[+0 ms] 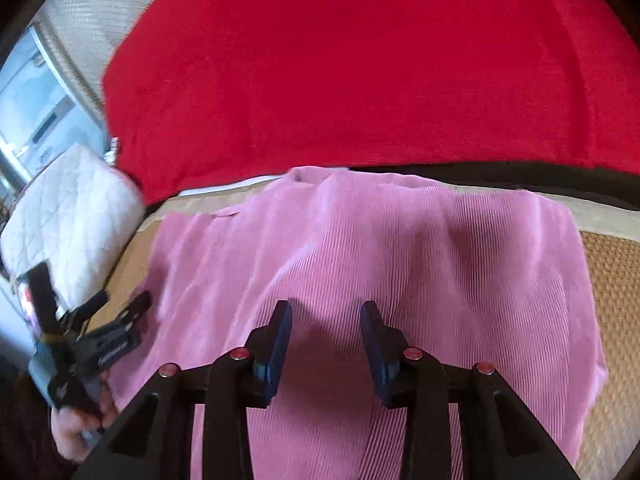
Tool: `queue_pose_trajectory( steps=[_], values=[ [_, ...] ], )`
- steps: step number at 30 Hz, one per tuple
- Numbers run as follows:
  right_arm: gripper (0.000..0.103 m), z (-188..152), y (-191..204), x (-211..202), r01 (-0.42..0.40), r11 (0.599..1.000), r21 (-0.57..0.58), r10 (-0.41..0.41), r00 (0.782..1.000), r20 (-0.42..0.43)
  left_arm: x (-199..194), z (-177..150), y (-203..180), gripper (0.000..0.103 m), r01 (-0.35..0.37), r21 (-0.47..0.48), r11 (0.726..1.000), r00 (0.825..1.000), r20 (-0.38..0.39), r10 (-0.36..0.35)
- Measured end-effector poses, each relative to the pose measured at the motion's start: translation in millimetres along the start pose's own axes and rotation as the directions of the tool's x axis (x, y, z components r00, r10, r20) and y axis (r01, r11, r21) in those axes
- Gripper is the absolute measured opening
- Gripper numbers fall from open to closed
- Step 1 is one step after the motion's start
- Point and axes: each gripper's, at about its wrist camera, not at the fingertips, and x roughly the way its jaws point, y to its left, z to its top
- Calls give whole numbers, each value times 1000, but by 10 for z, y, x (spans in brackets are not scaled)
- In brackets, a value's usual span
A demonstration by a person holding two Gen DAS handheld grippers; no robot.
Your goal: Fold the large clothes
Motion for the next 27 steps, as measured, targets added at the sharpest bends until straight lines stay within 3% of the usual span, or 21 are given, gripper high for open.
queue_pose_trajectory(
  steps=[3, 6, 8, 9, 13, 15, 16, 19, 22, 25, 27],
  values=[
    [39, 183, -318, 64, 65, 994, 88, -68, 997, 24, 68, -23, 12, 95, 6, -1, 1000, 1000, -8, -6],
    [37, 235, -736, 29, 233, 955, 183, -245, 969, 44, 103, -16, 73, 96, 11, -10, 1000, 1000, -8, -11],
    [10, 228, -1074, 21, 144, 946, 291, -157, 987, 24, 95, -19, 97, 96, 8, -14, 1000, 1000, -4, -8],
    [7, 235, -1139, -18, 140, 943, 303, -153, 988, 19, 85, -21, 93, 96, -1, -11, 1000, 1000, 0, 1],
    [7, 182, -1143, -215, 200, 934, 297, -218, 976, 28, 13, -13, 106, 96, -23, -3, 1000, 999, 24, 24],
    [8, 103, -1101, -325, 187, 936, 299, -207, 978, 34, -107, 5, 119, 96, -18, -2, 1000, 997, 69, 18],
    [14, 68, -1079, -432, 177, 943, 282, -199, 979, 49, -175, 12, 116, 96, -13, -1, 1000, 996, 90, 13],
    [14, -6, -924, -598, 141, 961, 237, -160, 985, 64, -343, 41, 143, 96, 15, -15, 1000, 991, 136, -13],
    [14, -157, -837, -744, 95, 967, 235, -110, 992, 53, -421, 29, 122, 96, 58, -17, 998, 990, 128, -56],
    [14, -392, -788, -773, 110, 973, 203, -113, 994, 6, -363, -16, 52, 96, 18, 28, 999, 996, 90, -21],
    [14, -514, -843, -692, 146, 968, 205, -141, 989, -34, -215, -72, -14, 96, -19, 69, 997, 1000, 22, 17]
  ],
)
